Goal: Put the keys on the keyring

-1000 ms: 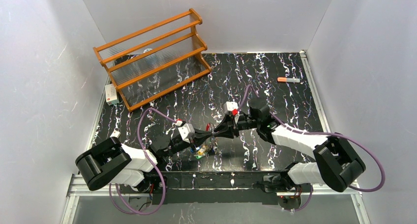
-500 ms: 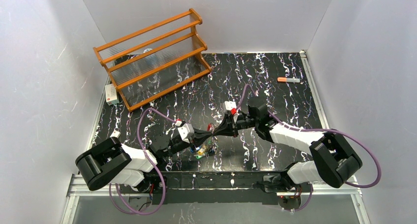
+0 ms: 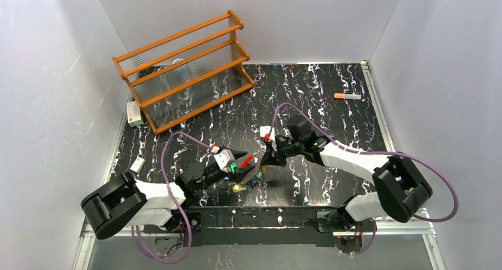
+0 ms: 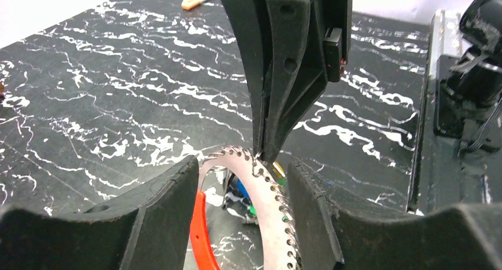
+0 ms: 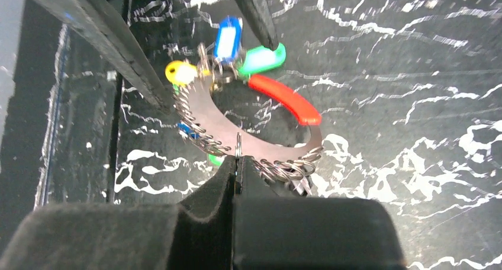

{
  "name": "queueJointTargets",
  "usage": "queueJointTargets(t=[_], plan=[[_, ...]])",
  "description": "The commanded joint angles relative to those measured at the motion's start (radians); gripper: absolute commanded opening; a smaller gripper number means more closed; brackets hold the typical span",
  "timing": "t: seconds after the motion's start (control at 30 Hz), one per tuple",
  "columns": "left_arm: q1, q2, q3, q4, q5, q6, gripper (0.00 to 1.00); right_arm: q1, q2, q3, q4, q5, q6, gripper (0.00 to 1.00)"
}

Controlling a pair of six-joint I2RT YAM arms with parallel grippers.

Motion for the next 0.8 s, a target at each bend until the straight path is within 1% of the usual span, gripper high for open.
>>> queueJointTargets(t=[0.0, 0.17, 0.33, 0.4, 0.5, 0.57, 0.77], plan=[[-0.003, -0.049, 0.015, -0.141, -0.018, 0.095, 0.54, 0.054, 0.068, 0.088, -0.206, 0.141, -0.089, 0.01], [-0.003, -0.057, 0.023, -0.235, 0.044, 0.176, 0.5, 0.077, 0.122, 0.14, -0.297, 0.163, -0.104, 0.01], [-0.004, -0.026, 0.052, -0.313, 0.122, 0.247, 0.49, 0.082, 0.135, 0.172, -0.307, 0.097, -0.107, 0.01], [-0.003, -0.002, 0.066, -0.333, 0.146, 0.267, 0.45, 0.088, 0.14, 0.184, -0.308, 0.068, -0.105, 0.01], [-0.003, 0.038, 0.086, -0.345, 0.169, 0.265, 0.36, 0.103, 0.15, 0.193, -0.309, 0.057, -0.101, 0.01], [-0.003, 0.061, 0.097, -0.346, 0.191, 0.258, 0.33, 0.113, 0.16, 0.199, -0.313, 0.054, -0.1, 0.01], [-0.003, 0.093, 0.115, -0.345, 0.202, 0.25, 0.28, 0.137, 0.171, 0.208, -0.314, 0.049, -0.1, 0.01]])
